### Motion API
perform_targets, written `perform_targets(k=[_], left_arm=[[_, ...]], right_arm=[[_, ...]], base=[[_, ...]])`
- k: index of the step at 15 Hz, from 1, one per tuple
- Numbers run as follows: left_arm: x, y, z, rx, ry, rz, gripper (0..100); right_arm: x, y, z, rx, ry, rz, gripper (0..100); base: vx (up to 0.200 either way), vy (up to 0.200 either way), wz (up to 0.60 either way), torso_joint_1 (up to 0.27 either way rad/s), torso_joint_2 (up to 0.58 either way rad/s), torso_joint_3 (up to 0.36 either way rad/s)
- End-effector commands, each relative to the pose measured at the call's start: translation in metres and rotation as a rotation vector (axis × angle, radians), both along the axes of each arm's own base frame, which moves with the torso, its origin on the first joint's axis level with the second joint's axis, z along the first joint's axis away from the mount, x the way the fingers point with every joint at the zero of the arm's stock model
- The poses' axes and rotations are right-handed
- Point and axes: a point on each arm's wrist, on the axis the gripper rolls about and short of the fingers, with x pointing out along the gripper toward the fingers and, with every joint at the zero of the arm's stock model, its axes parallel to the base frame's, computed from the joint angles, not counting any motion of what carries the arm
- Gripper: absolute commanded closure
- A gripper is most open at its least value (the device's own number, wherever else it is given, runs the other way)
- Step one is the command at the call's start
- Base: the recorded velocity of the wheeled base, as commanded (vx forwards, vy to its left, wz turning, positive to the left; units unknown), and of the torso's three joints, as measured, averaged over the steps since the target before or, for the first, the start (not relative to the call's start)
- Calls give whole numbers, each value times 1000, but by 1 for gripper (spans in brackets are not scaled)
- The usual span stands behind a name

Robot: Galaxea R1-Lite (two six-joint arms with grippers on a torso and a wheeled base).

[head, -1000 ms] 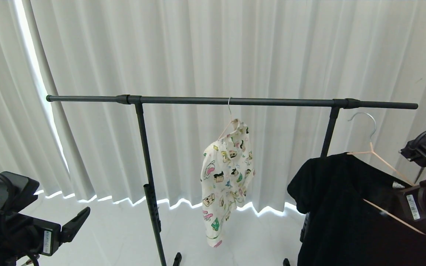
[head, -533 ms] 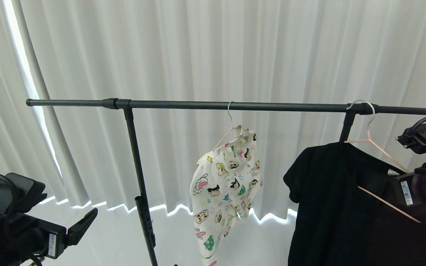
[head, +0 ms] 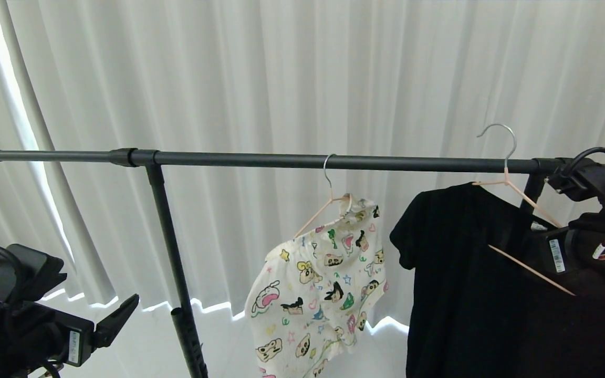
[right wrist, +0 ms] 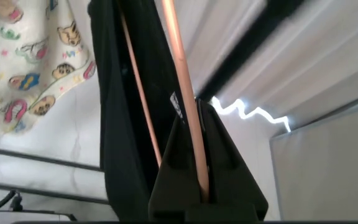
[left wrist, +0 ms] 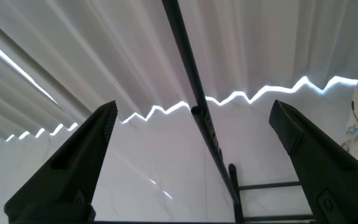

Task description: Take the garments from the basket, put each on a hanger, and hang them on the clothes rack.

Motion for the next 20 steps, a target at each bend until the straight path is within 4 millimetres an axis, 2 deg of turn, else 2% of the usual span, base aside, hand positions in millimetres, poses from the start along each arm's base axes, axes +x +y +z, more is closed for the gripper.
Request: perform_targets(k=[1,9,20], left_arm=[[-2,-2,1,0,-11,-13,0],[-5,-2,3,-1,-26,-19,0],[-5,-3,3,-1,-26,-25,0]], right_arm=[[6,4,-6,-10,27,6,100],[18,10,-22,-58,85,-26,100],[18,12,-24,-63,91,-20,100]], base=[[0,0,0,0,0,0],[0,0,0,0,0,0],[0,0,0,0,0,0]])
